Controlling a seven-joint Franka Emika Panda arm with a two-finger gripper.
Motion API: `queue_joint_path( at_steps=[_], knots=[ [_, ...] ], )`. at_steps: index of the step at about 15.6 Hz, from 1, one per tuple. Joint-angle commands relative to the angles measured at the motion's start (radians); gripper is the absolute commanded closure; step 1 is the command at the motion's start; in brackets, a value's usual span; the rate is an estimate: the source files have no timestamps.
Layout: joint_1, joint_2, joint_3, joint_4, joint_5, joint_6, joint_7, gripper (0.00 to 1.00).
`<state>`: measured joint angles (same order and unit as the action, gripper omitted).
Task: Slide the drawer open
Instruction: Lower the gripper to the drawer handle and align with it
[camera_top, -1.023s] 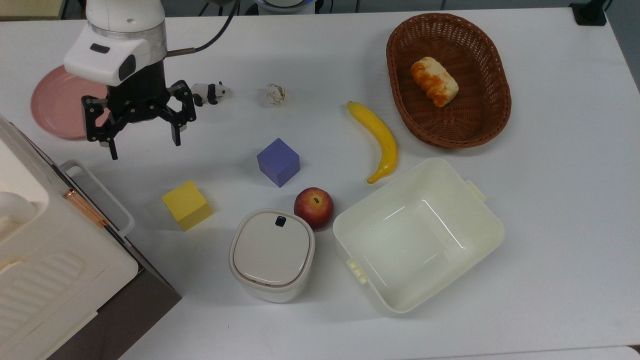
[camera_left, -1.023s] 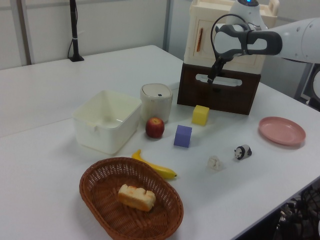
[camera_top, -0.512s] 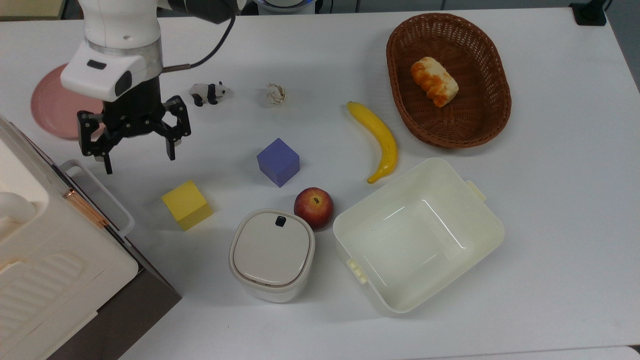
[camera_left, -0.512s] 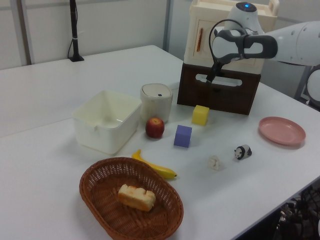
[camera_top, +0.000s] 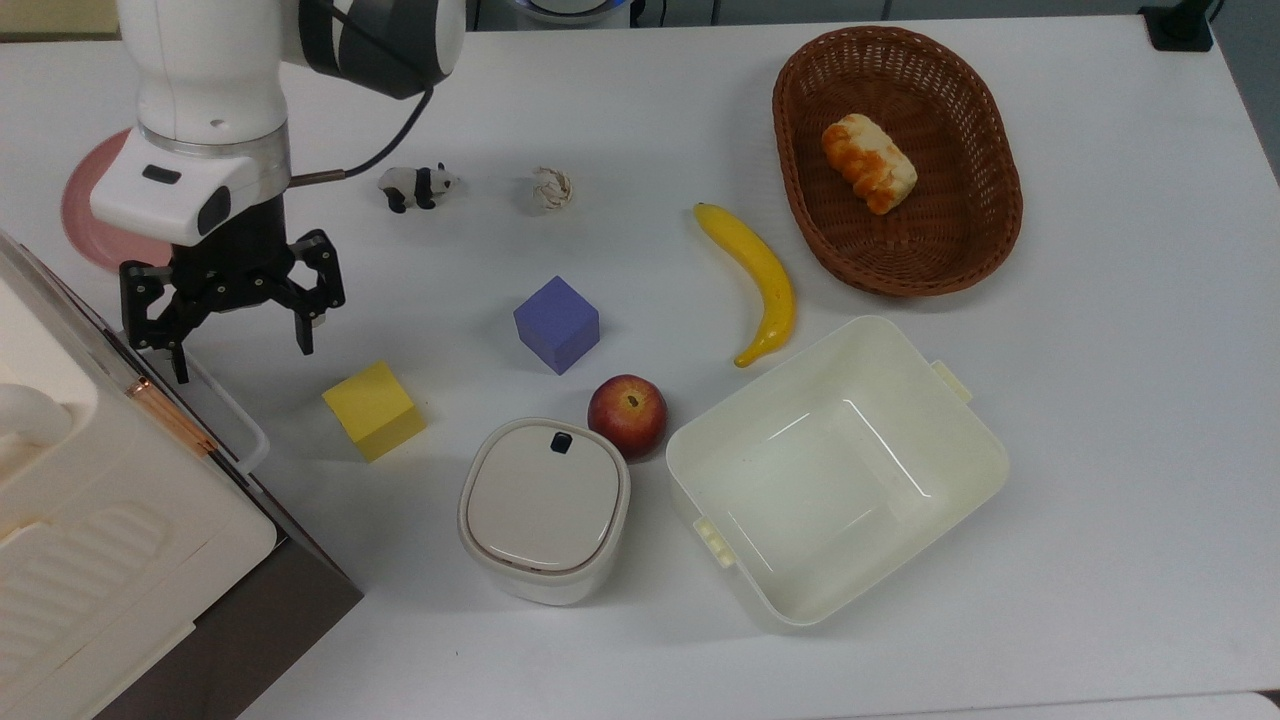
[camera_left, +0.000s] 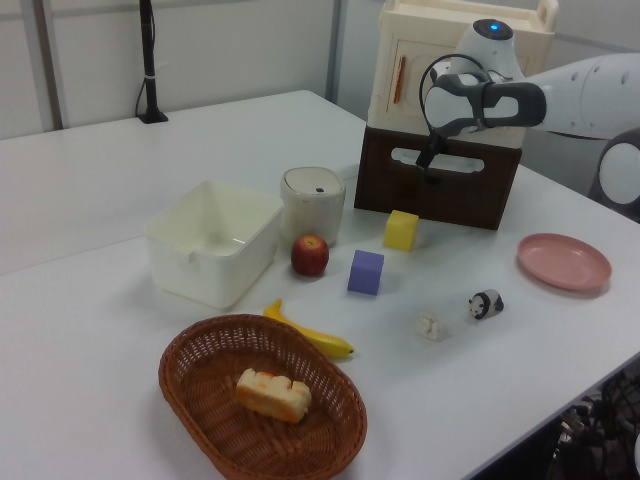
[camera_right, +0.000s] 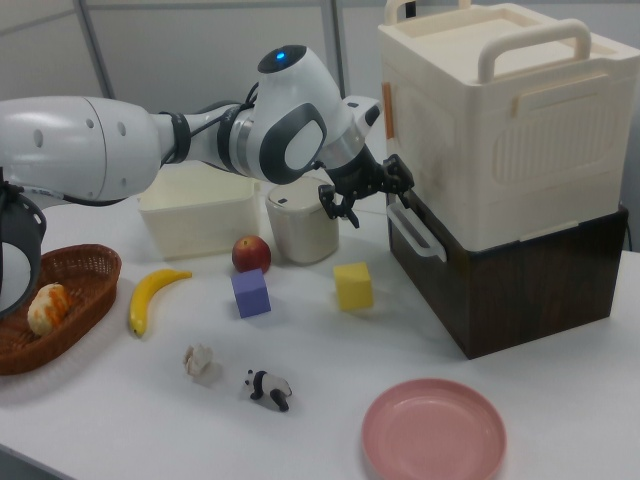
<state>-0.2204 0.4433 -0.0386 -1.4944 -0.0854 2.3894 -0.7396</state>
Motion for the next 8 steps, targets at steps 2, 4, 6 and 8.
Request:
queue_joint_path(
  at_steps=[2, 4, 6, 8],
  knots=[
    [-0.002, 0.017, -0.003, 0.013, -0.01, 0.014, -0.043, 0.0],
    [-0.002, 0.017, -0.003, 0.011, -0.008, 0.014, -0.064, 0.0],
    [-0.002, 0.018, -0.001, 0.011, -0.008, 0.014, -0.067, 0.0],
    [-0.002, 0.021, -0.001, 0.011, -0.01, 0.014, -0.076, 0.0]
  ],
)
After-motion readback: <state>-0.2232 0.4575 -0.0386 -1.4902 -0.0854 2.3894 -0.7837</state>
